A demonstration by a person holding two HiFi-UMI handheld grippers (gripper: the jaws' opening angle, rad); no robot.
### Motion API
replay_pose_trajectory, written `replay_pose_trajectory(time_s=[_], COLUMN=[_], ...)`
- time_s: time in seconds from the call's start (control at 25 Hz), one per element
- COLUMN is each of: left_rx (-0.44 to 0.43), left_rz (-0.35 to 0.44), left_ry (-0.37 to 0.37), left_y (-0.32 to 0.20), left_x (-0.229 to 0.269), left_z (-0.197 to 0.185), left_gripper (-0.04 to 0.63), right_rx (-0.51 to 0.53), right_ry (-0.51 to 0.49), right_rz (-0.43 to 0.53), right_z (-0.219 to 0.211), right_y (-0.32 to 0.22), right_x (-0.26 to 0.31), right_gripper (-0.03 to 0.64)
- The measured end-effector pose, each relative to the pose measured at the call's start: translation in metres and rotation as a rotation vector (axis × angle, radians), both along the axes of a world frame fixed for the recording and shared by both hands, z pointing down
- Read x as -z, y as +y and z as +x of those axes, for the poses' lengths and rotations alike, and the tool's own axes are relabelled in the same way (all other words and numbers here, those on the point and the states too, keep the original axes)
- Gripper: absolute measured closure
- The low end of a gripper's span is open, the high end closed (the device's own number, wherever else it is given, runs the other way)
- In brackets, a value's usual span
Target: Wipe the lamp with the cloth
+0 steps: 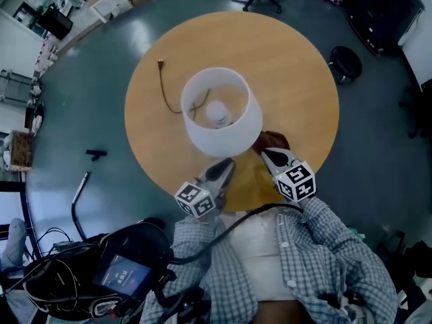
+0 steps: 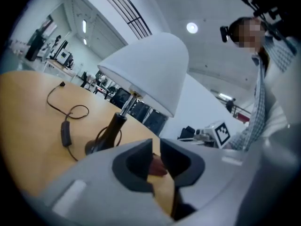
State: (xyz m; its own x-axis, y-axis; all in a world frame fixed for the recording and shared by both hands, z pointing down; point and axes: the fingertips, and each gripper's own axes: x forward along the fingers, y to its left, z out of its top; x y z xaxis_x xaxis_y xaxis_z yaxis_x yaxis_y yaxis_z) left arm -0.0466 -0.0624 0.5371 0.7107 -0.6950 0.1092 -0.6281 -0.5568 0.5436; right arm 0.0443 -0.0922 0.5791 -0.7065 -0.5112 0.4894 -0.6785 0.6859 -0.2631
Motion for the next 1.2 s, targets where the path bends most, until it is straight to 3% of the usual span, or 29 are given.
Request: replay_pose_trajectory(time_s=[0.08, 0.2, 0.48, 1.2], left_rx=[0.014, 0.018, 0.012, 0.018], left_rz=[-0.012, -0.042, -0.091, -0.088], left_ry=[-0.094, -0.162, -0.154, -0.138], left_y=[0.0, 0.002, 0.009, 0.008], left_x=[-0.012, -0.026, -0.038, -0.037], left_z=[-0.001, 0.0, 0.004, 0.004], left_gripper=[0.592, 0.592, 0.592, 0.592], right_rx=[0.002, 0.004, 0.026, 0.05], right_ry=[-0.014, -0.029, -0.042, -0.027], right_rz=[-0.018, -0.037, -0.054, -0.044], right_z=[-0.004, -0.008, -0.014, -0.018], right_y=[0.004, 0.009, 0.015, 0.011], right_x=[-0.003, -0.006, -0.009, -0.01], right_gripper=[0.612, 0.612, 0.612, 0.612])
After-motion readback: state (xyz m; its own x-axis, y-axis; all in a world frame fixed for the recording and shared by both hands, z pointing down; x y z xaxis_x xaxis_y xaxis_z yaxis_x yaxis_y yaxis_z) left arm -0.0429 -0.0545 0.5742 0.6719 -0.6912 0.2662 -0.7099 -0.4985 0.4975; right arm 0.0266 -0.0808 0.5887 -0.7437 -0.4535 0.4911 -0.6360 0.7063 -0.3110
